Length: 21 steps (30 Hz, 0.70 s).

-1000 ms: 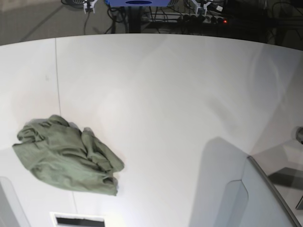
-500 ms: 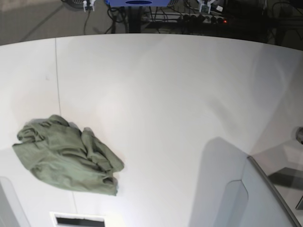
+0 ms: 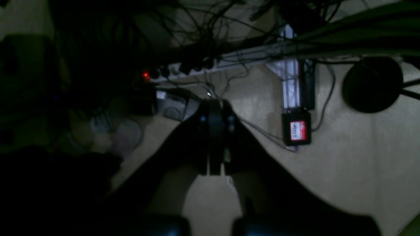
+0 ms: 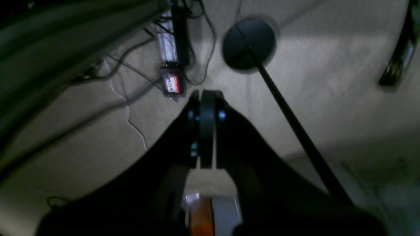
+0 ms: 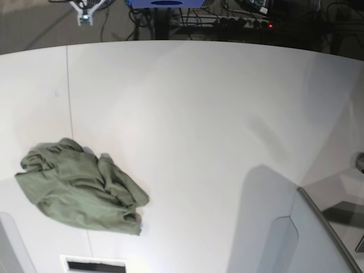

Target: Layout the t-shirt on the table in an organized manner, then fold the t-shirt properly

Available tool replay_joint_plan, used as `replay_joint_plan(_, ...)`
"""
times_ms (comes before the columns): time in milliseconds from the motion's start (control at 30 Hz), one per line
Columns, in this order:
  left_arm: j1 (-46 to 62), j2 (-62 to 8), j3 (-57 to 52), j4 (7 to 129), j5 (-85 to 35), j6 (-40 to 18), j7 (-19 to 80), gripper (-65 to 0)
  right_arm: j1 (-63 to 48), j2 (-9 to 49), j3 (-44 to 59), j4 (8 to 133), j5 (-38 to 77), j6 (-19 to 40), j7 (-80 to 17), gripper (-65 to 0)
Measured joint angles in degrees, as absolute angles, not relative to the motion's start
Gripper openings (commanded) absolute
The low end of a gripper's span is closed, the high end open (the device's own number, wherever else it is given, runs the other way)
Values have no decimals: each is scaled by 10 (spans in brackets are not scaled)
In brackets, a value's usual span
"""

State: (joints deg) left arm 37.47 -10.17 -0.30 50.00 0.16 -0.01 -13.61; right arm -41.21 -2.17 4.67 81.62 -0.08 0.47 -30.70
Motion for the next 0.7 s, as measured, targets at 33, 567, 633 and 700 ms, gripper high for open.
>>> replay_joint_plan(33, 390, -109, -3, 527, 1, 1, -133, -650, -428, -20, 56, 850, -4, 1, -318, -645)
replay_joint_plan(567, 519, -126, -68, 1059, -62, 2, 51, -650, -248, -25, 184, 1134, 201, 156, -496, -506)
replay_joint_plan(633, 475, -130, -68, 1093, -133, 2, 126, -650, -182, -22, 260, 1117, 265, 183, -545, -459)
replay_joint_plan(700, 419, -140, -66, 1098, -192, -1, 187, -650, -110, -15, 331, 1087, 306, 203, -582, -434)
